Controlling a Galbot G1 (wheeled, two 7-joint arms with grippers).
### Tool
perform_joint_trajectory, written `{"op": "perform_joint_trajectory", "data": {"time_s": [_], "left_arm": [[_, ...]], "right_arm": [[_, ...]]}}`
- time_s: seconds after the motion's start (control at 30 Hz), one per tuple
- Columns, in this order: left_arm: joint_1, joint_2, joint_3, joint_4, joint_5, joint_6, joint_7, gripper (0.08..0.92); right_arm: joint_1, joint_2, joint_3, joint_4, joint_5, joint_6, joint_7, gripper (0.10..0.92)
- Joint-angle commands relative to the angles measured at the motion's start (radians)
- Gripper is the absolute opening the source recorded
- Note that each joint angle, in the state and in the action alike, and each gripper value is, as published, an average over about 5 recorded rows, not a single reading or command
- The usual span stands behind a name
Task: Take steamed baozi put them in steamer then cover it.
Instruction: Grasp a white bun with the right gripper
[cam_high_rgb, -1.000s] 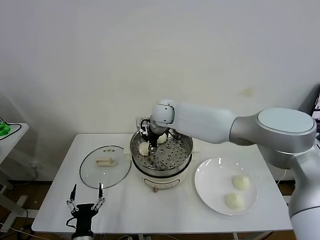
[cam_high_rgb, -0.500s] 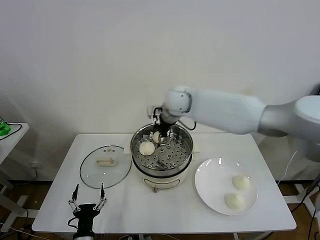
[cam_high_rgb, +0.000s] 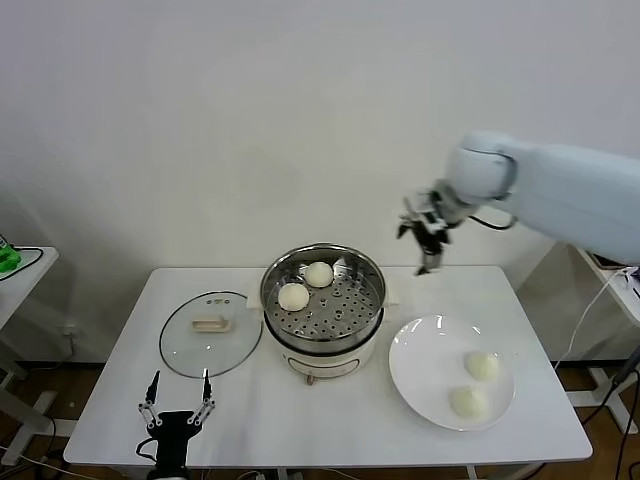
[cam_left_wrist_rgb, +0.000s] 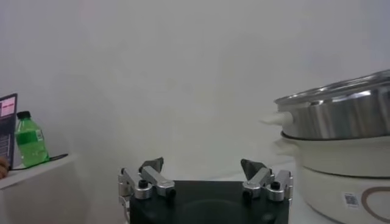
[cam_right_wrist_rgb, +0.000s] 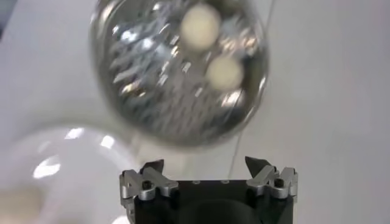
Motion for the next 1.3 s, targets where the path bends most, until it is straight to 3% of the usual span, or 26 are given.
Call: {"op": "perform_joint_trajectory", "data": {"time_s": [0.03, 0.3, 1.3], "left_arm": [[0.004, -0.002, 0.002, 0.0, 0.005, -0.001, 0.0, 0.823], [0.017, -0.005, 0.002, 0.001, 0.022, -0.003, 0.0, 0.823], [0.014, -0.026, -0.012, 0.023, 0.033, -0.014, -0.003, 0.823]], "right_arm": [[-0.259, -0.35, 0.15, 0.198, -0.176, 0.046, -0.064, 0.823], [-0.847, -0.513, 0.58, 0.225, -0.22, 0.016, -0.058, 0.823], [-0.849, -0.235, 0.526, 0.037, -0.252, 0.01, -0.015, 0.823]]}}
